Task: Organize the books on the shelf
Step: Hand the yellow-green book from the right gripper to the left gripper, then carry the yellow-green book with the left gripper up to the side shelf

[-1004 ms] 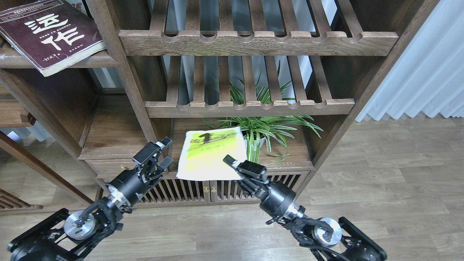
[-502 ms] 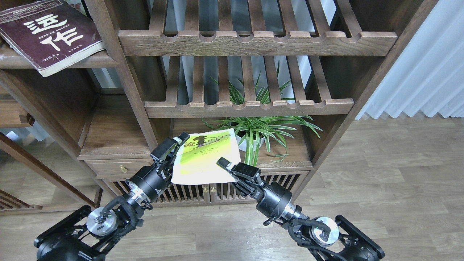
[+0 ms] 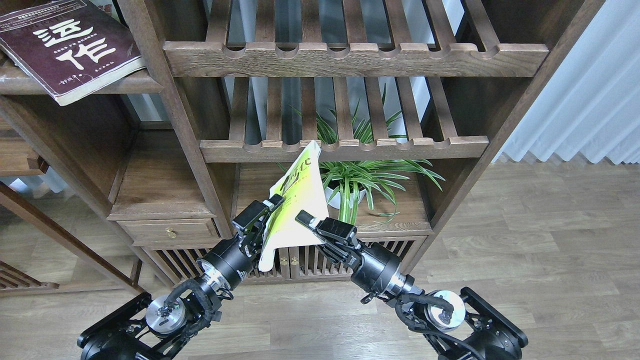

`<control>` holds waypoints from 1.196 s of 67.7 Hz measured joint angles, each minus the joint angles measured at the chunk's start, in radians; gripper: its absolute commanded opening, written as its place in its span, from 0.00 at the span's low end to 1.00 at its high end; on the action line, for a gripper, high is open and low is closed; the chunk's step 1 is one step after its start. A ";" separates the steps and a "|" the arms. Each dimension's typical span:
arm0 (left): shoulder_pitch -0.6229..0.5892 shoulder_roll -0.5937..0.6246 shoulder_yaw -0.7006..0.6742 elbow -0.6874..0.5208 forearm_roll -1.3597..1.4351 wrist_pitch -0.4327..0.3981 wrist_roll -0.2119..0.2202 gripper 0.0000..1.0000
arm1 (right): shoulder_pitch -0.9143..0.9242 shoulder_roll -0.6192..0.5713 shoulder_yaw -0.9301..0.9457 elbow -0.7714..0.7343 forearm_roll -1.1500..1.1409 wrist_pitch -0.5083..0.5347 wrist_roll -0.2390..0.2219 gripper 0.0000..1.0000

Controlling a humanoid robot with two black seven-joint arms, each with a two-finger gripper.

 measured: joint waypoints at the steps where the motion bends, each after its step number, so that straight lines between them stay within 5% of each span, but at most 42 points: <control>1: 0.000 0.000 0.000 0.001 0.000 0.000 0.000 0.01 | 0.000 0.000 0.000 0.000 0.000 0.000 0.000 0.03; 10: 0.000 0.001 -0.001 0.025 -0.001 -0.001 0.016 0.00 | -0.002 0.000 0.000 0.000 0.000 -0.001 0.000 0.10; 29: 0.016 0.060 0.000 0.050 0.000 -0.001 0.060 0.00 | 0.004 0.000 0.003 -0.050 -0.029 -0.001 0.000 0.63; 43: 0.043 0.198 0.014 0.016 0.009 0.001 0.067 0.00 | 0.010 0.001 0.009 -0.127 -0.038 0.000 0.001 0.90; 59: 0.049 0.385 0.041 -0.079 0.032 0.000 0.129 0.01 | 0.041 0.000 0.010 -0.207 -0.039 0.000 0.001 0.93; 81: 0.055 0.629 0.069 -0.254 0.082 0.000 0.150 0.02 | 0.098 0.000 0.007 -0.277 -0.039 0.000 0.000 0.93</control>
